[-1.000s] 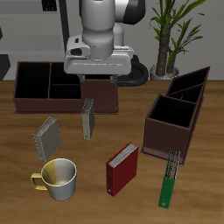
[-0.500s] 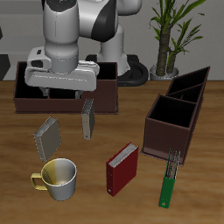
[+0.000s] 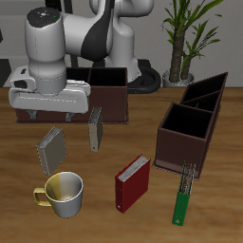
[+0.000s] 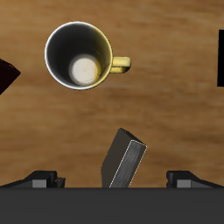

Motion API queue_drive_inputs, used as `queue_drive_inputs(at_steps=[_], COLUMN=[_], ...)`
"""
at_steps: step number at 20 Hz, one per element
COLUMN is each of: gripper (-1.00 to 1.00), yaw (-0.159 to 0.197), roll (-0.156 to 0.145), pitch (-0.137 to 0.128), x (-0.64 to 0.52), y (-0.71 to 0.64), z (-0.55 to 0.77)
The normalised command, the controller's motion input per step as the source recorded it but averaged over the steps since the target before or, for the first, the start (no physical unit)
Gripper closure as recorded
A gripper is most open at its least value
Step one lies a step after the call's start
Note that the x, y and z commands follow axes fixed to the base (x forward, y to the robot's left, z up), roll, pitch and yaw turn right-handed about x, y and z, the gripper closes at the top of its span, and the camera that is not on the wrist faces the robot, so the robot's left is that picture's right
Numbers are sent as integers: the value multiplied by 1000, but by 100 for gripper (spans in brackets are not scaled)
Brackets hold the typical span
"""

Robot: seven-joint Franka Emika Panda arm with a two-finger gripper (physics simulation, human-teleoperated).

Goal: Place the right yellow book into the back desk caddy's back compartment and place the green book into the left desk caddy's back compartment and place the left yellow book into the left desk caddy's left compartment

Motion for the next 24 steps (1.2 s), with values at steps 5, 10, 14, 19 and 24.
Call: queue_drive_inputs(at_steps=[5,10,14,19,24], gripper=[-100,-100,-100,-100,-100], yaw=[-99,-76,-71,-59,-58], roll=[-5,4,-15,-5,-15], pitch=[-62,-64,-88,-49,8], x=[16,-90,-233,-328,-31], y=[-69,-146,-138,-143,-120], z=[-476,-564,-443,-256,-119])
